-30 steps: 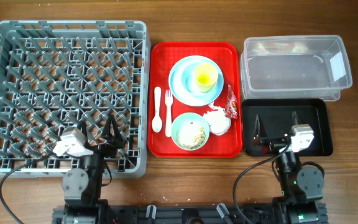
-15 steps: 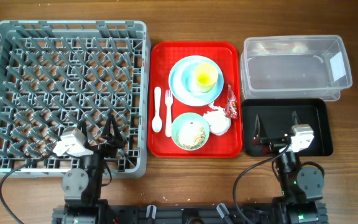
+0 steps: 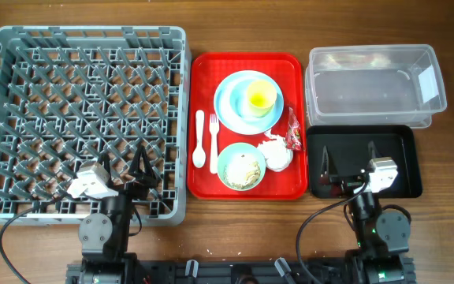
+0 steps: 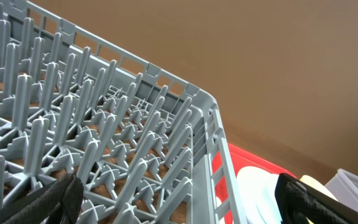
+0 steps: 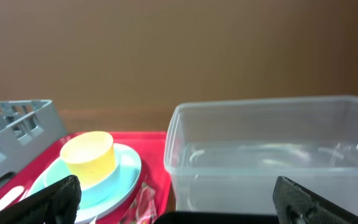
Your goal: Sort waste into correct bins and load items into the dishwasher rack
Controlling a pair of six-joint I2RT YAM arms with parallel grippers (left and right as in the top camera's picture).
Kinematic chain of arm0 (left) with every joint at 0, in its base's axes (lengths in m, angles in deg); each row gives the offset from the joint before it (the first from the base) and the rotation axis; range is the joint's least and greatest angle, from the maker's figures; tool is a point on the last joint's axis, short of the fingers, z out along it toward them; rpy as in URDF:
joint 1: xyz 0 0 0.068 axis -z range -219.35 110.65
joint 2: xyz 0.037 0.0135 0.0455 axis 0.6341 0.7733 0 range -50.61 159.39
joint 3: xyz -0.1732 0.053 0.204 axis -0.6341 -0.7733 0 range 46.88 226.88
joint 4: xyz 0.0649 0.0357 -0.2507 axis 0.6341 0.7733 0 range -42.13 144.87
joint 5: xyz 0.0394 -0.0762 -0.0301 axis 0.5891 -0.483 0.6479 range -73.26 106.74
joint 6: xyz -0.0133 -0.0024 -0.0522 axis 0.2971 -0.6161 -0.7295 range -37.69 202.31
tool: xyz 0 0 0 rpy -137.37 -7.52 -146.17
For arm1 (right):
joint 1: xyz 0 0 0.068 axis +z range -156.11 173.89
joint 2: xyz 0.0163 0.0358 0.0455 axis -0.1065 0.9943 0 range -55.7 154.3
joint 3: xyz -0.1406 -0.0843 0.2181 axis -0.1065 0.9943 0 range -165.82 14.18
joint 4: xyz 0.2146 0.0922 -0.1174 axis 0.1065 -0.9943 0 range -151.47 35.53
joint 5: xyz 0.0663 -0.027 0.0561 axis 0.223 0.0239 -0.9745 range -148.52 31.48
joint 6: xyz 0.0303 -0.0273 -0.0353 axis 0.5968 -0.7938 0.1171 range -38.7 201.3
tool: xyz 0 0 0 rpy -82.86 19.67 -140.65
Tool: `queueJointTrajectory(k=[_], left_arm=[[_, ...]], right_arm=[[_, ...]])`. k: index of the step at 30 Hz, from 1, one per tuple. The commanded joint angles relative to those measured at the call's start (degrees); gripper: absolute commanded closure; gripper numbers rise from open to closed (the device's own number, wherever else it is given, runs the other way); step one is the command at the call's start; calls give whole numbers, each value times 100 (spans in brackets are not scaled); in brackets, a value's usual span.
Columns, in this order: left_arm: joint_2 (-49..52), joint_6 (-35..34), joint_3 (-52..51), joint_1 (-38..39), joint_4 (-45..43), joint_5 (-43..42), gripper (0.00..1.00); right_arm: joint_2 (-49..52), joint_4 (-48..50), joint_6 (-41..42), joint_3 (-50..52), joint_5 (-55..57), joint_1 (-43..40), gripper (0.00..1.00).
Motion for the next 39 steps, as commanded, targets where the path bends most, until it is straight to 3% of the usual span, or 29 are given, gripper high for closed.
queueJointTrajectory(k=[1, 5, 7, 8, 10, 12, 13, 15, 16, 18, 22, 26, 30, 34, 39], left_arm=[[-31, 116, -17, 24, 7, -7, 0], [-31, 116, -17, 24, 7, -7, 0], [-31, 114, -17, 24, 7, -7, 0], [-31, 116, -17, 24, 7, -7, 0], [-31, 114, -15, 24, 7, -7, 0], [-31, 114, -17, 24, 7, -7, 0], [-31, 116, -17, 24, 7, -7, 0], [-31, 116, -17, 24, 7, -7, 0], [-31, 116, -17, 24, 7, -7, 0], [-31, 116, -15, 24, 7, -7, 0], [-31, 116, -17, 24, 7, -7, 0], [-31, 114, -17, 24, 7, -7, 0], [-31, 116, -17, 24, 7, -7, 0], [-31, 116, -17, 24, 7, -7, 0], [-31, 116, -17, 24, 7, -7, 0]], right_arm=[[68, -870, 321, -704, -350, 22, 0], [1449, -2476, 332, -3276, -573, 22, 0], [2920, -4000, 321, -5130, -852, 22, 0], [4131, -5311, 321, -6572, -984, 24, 0], [5670, -6498, 341, -8338, -1202, 24, 0], [6505, -6966, 457, -9147, -1611, 24, 0], [6968, -7167, 800, -9294, -2039, 33, 9], [7532, -7449, 772, -9138, -1921, 249, 33], [7665, -7469, 785, -9003, -1864, 372, 37], [7812, -7287, 1023, -8441, -1845, 684, 54], [7807, -6240, 2100, -6918, -1602, 1279, 55], [7818, -4859, 3327, -5353, 140, 2092, 48], [7882, -4341, 3475, -4859, 1137, 2181, 46], [8102, -3399, 3314, -4489, 531, 2184, 46], [8546, -2983, 3257, -4461, 431, 2184, 44]])
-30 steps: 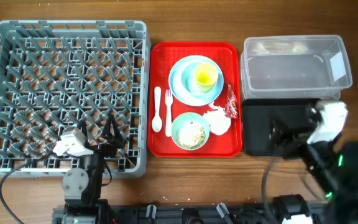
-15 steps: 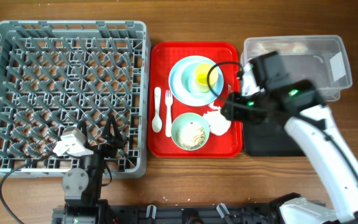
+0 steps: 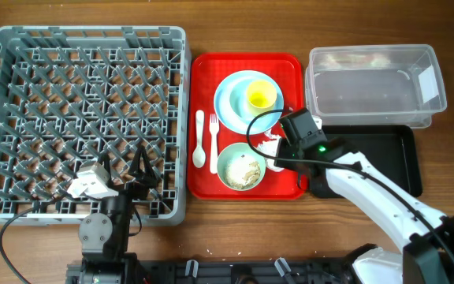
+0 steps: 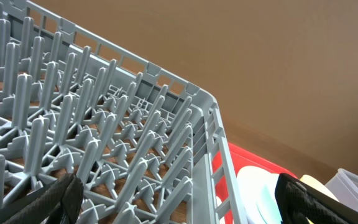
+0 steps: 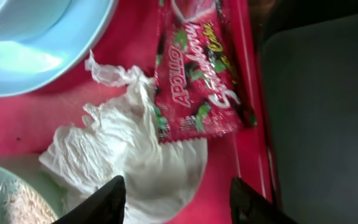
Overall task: Sort waste into correct bins and load items into the dishwasher rack
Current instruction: 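Grasp the white tissue on the red tray with the right gripper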
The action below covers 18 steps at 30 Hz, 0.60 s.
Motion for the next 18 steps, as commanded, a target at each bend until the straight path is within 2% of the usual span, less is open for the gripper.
queueJointTrajectory(k=[1, 4, 7, 8, 10, 11, 13, 16, 18], left_arm=[[-42, 114, -15, 24, 7, -7, 0], [-42, 114, -17, 24, 7, -7, 0], [-42, 114, -17, 24, 7, -7, 0], [-42, 114, -17, 24, 7, -7, 0], [-42, 111, -17, 24, 7, -7, 0], [-42, 111, -17, 24, 7, -7, 0], [-42, 114, -17, 26, 7, -7, 0], [-42, 114, -17, 26, 7, -7, 0], [-42, 111, -17, 24, 7, -7, 0]], right_arm=[[457, 330, -162, 50, -343, 28, 43], [807, 466, -144, 50, -426, 28, 46], [562, 396, -155, -13, -772, 24, 63], [306, 210, -262, -186, -970, 20, 73], [-313, -313, -472, -678, -970, 9, 87], [-713, -608, -557, -988, -833, -15, 90], [-1390, -992, -581, -1370, -424, -37, 91], [-2216, -1294, -581, -1397, 463, -39, 91], [-2529, -1416, -584, -1394, 1591, -39, 93]])
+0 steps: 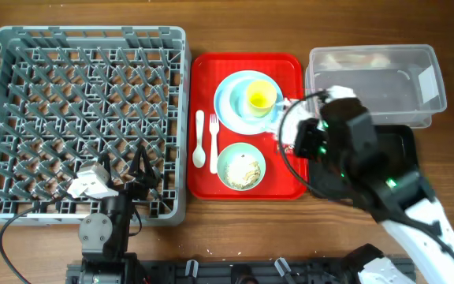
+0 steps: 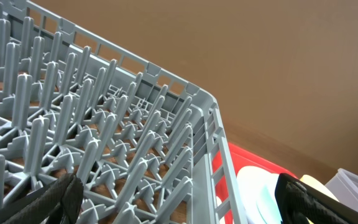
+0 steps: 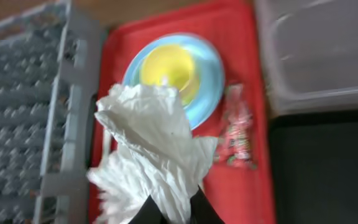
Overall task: Sort waste into correct bins and load items into the dishwasher rack
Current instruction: 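Grasp the white tissue on the red tray with the right gripper, then drop the tissue into the clear plastic bin with the right gripper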
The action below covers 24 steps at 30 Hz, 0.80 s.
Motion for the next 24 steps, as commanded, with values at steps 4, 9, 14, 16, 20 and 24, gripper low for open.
queueJointTrajectory(k=[4, 9, 14, 16, 20, 24], left_arm=[[-42, 114, -15, 24, 7, -7, 0], [-42, 114, -17, 24, 7, -7, 0], [-42, 114, -17, 26, 7, -7, 0], [-42, 114, -17, 24, 7, -7, 0], [-42, 111, -17, 24, 7, -7, 0], [-42, 114, -17, 24, 7, -7, 0]], right_arm=[[227, 625, -448, 66, 3593, -334, 95], [2031, 2081, -1368, 70, 2341, -1897, 92], [2365, 2149, -1788, -223, 761, -3062, 6], [1825, 1993, -2251, -501, -461, -3073, 6], [715, 977, -2282, -763, -2570, -2741, 15], [555, -293, -2146, -708, -2385, -1443, 50]])
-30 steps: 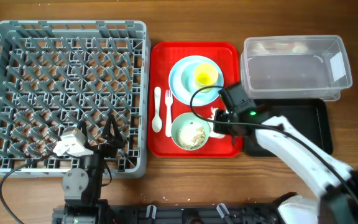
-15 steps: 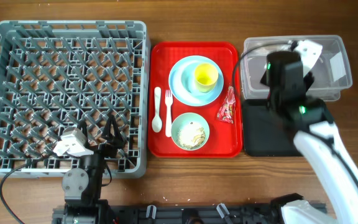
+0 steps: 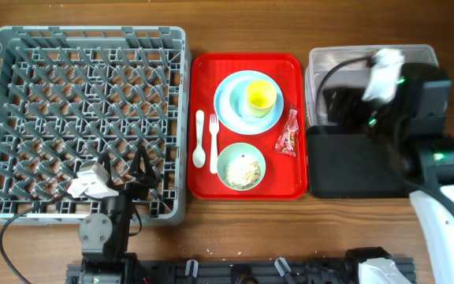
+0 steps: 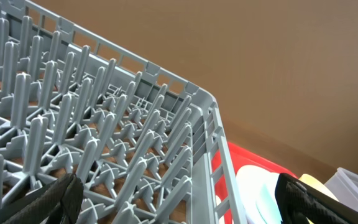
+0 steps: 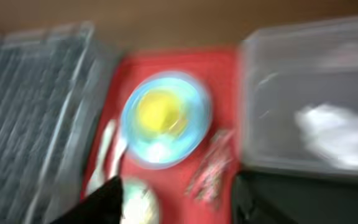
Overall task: Sort waste into correct bins and load items into the dishwasher rack
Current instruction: 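Drop the tissue into the clear plastic bin with the right gripper, then grasp the red wrapper on the tray with the right gripper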
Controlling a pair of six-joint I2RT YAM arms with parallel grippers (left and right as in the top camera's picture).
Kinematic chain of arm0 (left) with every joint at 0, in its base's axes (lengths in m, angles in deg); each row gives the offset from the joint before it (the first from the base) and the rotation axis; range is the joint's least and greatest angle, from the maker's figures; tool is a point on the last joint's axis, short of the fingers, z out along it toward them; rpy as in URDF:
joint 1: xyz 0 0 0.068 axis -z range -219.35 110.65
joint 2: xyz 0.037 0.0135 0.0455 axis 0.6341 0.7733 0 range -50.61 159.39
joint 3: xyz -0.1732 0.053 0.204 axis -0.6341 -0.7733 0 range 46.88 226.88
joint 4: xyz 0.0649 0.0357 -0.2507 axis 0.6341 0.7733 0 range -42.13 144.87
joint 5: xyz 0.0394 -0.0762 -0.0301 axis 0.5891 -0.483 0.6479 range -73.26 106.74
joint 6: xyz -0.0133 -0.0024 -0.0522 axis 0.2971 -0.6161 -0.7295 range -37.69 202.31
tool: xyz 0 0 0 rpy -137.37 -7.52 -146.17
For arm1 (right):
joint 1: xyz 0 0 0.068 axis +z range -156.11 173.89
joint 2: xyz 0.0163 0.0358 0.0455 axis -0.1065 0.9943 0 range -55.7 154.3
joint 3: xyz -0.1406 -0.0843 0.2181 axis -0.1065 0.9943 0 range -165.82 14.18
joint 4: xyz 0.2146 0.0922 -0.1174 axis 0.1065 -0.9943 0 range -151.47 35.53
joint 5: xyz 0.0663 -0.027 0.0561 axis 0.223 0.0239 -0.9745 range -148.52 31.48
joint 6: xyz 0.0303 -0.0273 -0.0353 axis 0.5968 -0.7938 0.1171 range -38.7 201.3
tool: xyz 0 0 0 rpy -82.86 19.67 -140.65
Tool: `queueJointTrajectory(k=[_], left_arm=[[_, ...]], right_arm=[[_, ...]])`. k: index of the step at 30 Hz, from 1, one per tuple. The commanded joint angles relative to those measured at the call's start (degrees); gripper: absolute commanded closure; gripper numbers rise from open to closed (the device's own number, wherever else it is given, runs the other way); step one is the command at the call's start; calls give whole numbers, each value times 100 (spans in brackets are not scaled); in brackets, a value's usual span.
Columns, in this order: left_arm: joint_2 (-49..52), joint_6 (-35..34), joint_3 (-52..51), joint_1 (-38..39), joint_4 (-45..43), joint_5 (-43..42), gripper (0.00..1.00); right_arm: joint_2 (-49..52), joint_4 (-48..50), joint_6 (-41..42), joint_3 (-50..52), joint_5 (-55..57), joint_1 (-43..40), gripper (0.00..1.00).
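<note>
High above the bins, my right gripper [image 3: 341, 106] is open and holds nothing. The right wrist view is blurred; a white napkin [image 5: 337, 134] lies inside the clear bin [image 3: 424, 63], with the gripper [image 5: 174, 194] above the tray's right side. In the overhead view the arm hides the napkin. A red snack wrapper [image 3: 288, 140] lies on the red tray [image 3: 203, 181]. The tray also holds a blue plate [image 3: 235, 106] with a yellow cup [image 3: 260, 96], a bowl of leftovers [image 3: 241, 167], a white spoon [image 3: 199, 140] and a fork [image 3: 213, 142]. My left gripper [image 3: 136, 170] [image 4: 176, 208] rests open at the grey dish rack [image 3: 85, 110].
A black bin [image 3: 353, 170] sits in front of the clear bin, right of the tray. The rack fills the left half of the table, its pegs bare. The right arm reaches in from the front right, over the black bin.
My right gripper was shut on the white napkin above the tray's right side. Now it is over the bins and open, and the napkin lies in the clear bin.
Both arms were parked at the front, with the napkin on the tray beside the bowl. Then my right gripper was open, low over the napkin and wrapper. Then it held the napkin above the tray. Now the napkin is in the clear bin; the left arm never moved.
</note>
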Motion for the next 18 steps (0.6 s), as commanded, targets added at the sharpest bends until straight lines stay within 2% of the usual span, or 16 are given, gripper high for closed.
queueJointTrajectory(k=[1, 4, 7, 11, 18], left_arm=[[-42, 114, -17, 24, 4, 13, 0], [-42, 114, -17, 26, 4, 13, 0], [-42, 111, -15, 24, 4, 13, 0], [-42, 114, -17, 24, 4, 13, 0], [-42, 114, -17, 24, 4, 13, 0]], right_arm=[[216, -192, 382, 188, 269, 981, 50], [678, -118, 1303, 658, 1674, 1856, 45], [1530, 422, 1700, 1158, 2218, 2304, 44], [2415, 826, 1829, 1281, 2798, 2310, 44], [3694, 1810, 2028, 1283, 3101, 2310, 44]])
